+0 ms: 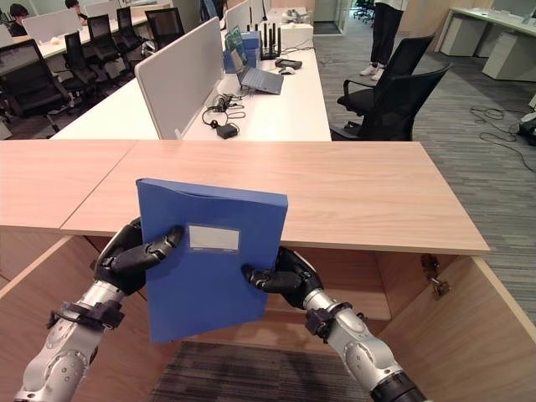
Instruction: Put the empty folder in the office cabinet
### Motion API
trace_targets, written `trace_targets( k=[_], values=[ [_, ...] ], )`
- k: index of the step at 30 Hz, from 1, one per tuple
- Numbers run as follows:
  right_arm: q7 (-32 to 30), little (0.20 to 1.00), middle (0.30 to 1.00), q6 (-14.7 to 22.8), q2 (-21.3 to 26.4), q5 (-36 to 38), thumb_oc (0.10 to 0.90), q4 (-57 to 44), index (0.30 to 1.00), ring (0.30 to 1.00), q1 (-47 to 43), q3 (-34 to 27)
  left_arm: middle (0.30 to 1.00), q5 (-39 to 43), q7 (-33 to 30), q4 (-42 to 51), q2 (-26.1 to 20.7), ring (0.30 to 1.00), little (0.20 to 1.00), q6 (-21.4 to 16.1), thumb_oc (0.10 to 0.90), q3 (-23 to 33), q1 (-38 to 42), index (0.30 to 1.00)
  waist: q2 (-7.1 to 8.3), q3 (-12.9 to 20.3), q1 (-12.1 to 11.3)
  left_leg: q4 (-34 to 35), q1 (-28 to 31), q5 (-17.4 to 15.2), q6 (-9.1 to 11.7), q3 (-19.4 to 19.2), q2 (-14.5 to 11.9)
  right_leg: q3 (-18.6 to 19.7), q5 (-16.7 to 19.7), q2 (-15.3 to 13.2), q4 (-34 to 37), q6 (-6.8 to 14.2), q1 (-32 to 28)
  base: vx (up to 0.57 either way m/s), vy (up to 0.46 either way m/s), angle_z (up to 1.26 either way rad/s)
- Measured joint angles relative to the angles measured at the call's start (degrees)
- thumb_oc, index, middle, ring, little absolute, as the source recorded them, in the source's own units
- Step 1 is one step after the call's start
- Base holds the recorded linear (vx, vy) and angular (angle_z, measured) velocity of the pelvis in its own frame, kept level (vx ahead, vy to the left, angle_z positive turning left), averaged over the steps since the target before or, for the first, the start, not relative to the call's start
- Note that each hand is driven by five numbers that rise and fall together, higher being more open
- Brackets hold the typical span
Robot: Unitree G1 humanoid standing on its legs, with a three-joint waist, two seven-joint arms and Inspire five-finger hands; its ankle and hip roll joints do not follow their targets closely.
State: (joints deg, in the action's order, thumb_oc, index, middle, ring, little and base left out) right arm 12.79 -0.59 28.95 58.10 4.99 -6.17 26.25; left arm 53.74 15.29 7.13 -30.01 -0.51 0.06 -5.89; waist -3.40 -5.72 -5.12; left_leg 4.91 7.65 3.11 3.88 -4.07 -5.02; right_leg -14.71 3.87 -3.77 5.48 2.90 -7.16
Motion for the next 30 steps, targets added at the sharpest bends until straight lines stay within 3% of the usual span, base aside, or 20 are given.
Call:
trace_targets(
  k=[1,2,3,4,8,11,15,24,26,28,30],
  values=[
    [0.1,0.3,0.3,0.0,0.0,0.2,0.4,0.0,0.3,0.3,0.0,0.0,0.42,0.1,0.0,0.0,0.0,0.42,0.42,0.0,0.48,0.0,0.0,0.42,0.02,0.0,0.0,0.0,-0.1,0.0,0.0,0.0,0.0,0.0,0.0,0.0,0.0,0.0,0.1,0.0,0.0,0.0],
    [0.3,0.3,0.3,0.0,0.1,0.2,0.4,0.0,0.3,0.3,0.0,0.0,0.467,0.1,0.0,0.0,0.0,0.467,0.467,-0.1,0.511,0.2,0.0,0.467,0.06,0.0,0.0,0.0,-0.1,0.0,0.0,0.0,0.0,0.0,0.0,0.0,0.0,0.0,0.1,0.0,0.0,0.0],
    [1.0,0.3,0.3,0.0,0.5,0.4,0.4,0.0,0.3,0.3,0.0,0.0,0.625,0.1,0.0,-0.1,0.0,0.625,0.625,-0.5,0.616,0.1,0.0,0.625,0.09,0.0,0.0,0.0,-0.4,0.0,0.0,0.1,0.0,-0.1,0.0,0.0,0.0,0.0,0.2,0.0,0.0,0.0],
    [1.3,0.3,0.3,-0.1,0.4,0.5,0.4,0.0,0.3,0.3,0.0,-0.1,0.9,0.0,0.0,-0.1,0.3,0.9,0.9,-0.9,0.8,0.2,0.0,0.9,0.18,0.0,0.0,0.0,-0.5,0.1,0.0,0.2,0.1,-0.2,0.0,0.0,0.0,0.0,0.4,-0.01,0.032,0.03],
    [8.6,0.3,0.3,-2.8,3.8,-0.9,0.4,-0.4,0.3,0.3,0.0,1.1,0.9,-2.6,0.5,-1.2,0.3,0.9,0.9,-2.6,0.8,1.3,-2.6,0.9,0.61,0.0,0.2,0.0,-0.8,0.1,0.0,0.3,0.1,-0.3,-0.1,0.0,0.0,0.2,0.7,-0.02,0.032,0.02],
    [9.8,0.3,0.3,-5.1,4.7,-4.7,0.4,-0.5,0.3,0.3,0.1,1.2,0.9,-4.8,1.3,-1.7,1.0,0.9,0.9,-3.7,0.8,1.6,-3.8,0.9,1.03,0.0,0.1,0.0,-1.8,0.1,0.0,0.4,0.1,-0.5,0.0,-0.2,0.0,0.2,1.6,-0.02,0.018,0.04],
    [11.4,0.3,0.3,-5.6,5.9,-10.4,0.4,-0.5,0.3,0.3,1.9,-0.2,0.9,-7.4,3.2,-1.0,1.8,0.9,0.9,-4.4,0.8,2.6,-7.2,0.9,1.4,0.0,-1.0,0.0,-3.6,0.4,-0.2,1.6,0.2,-1.7,0.0,-0.4,0.0,0.3,2.7,0.02,0.031,0.14],
    [13.2,0.3,0.3,-5.6,5.0,-15.1,0.4,0.2,0.3,0.3,10.4,-6.0,0.9,-9.5,7.5,0.8,1.4,0.9,0.9,-4.3,0.8,4.6,-13.7,0.9,1.81,-0.3,-3.2,0.0,-4.8,0.7,-0.5,5.0,1.2,-5.2,-0.7,-1.3,0.0,1.1,2.1,0.01,0.023,0.2],
    [13.4,0.3,0.3,-5.5,5.0,-15.3,0.4,0.3,0.3,0.3,12.6,-8.0,0.9,-9.5,9.4,1.5,0.3,0.9,0.9,-4.3,0.8,6.7,-16.0,0.9,2.11,-0.5,-3.2,-0.2,-5.0,0.7,-0.6,6.1,1.4,-6.3,-0.9,-1.6,0.0,1.3,1.7,0.0,0.009,0.26],
    [13.3,0.3,0.3,-5.5,4.7,-15.3,0.4,2.8,0.3,0.3,13.0,-9.2,0.9,-9.4,10.6,1.5,-3.2,0.9,0.9,-4.3,0.8,7.6,-17.3,0.9,2.44,-0.8,-5.2,0.0,-5.7,0.8,-0.7,6.7,1.9,-6.9,-1.1,-1.8,0.0,1.5,1.7,0.0,0.03,0.24],
    [13.4,0.3,0.3,-4.5,2.6,-15.3,0.4,7.2,0.3,0.3,14.8,-11.8,0.9,-9.4,13.2,0.9,-6.2,0.9,0.9,-4.1,0.8,9.3,-20.1,0.9,2.54,-0.9,-5.2,0.0,-6.2,0.7,-0.8,9.0,2.3,-9.3,-1.8,-2.3,0.0,2.0,0.9,0.01,0.034,0.5]
  ],
)
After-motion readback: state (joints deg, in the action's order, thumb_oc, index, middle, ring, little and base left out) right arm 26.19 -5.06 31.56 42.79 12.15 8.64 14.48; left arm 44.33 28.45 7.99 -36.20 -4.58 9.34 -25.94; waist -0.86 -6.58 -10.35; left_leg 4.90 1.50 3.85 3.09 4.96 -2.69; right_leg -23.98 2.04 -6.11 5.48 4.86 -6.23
